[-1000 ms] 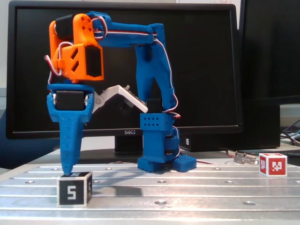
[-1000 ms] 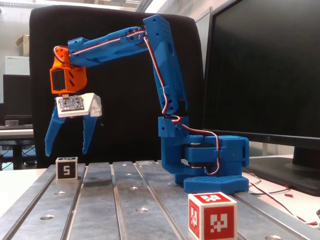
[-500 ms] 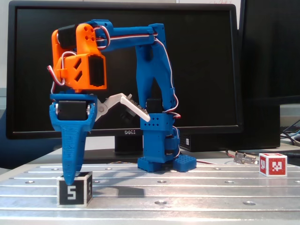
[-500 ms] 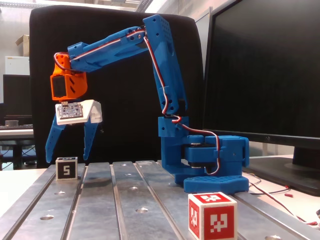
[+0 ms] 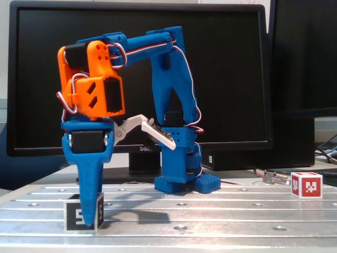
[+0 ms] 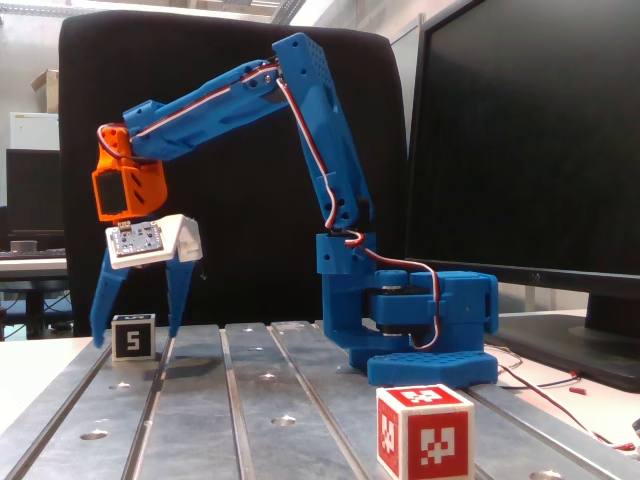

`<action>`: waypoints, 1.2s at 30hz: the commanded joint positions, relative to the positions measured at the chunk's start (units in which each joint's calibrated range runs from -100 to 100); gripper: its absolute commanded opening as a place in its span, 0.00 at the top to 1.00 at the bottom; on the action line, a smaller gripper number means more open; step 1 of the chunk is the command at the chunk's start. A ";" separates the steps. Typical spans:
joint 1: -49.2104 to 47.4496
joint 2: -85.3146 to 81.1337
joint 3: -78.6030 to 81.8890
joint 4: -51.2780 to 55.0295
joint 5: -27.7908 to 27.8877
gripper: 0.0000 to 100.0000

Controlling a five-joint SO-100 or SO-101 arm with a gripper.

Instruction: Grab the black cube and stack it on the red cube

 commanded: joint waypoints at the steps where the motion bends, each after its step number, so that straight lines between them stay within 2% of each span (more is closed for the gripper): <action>1: 0.27 -0.34 -0.69 -1.25 -0.08 0.70; 36: 0.63 -0.09 1.66 -5.19 -0.24 0.70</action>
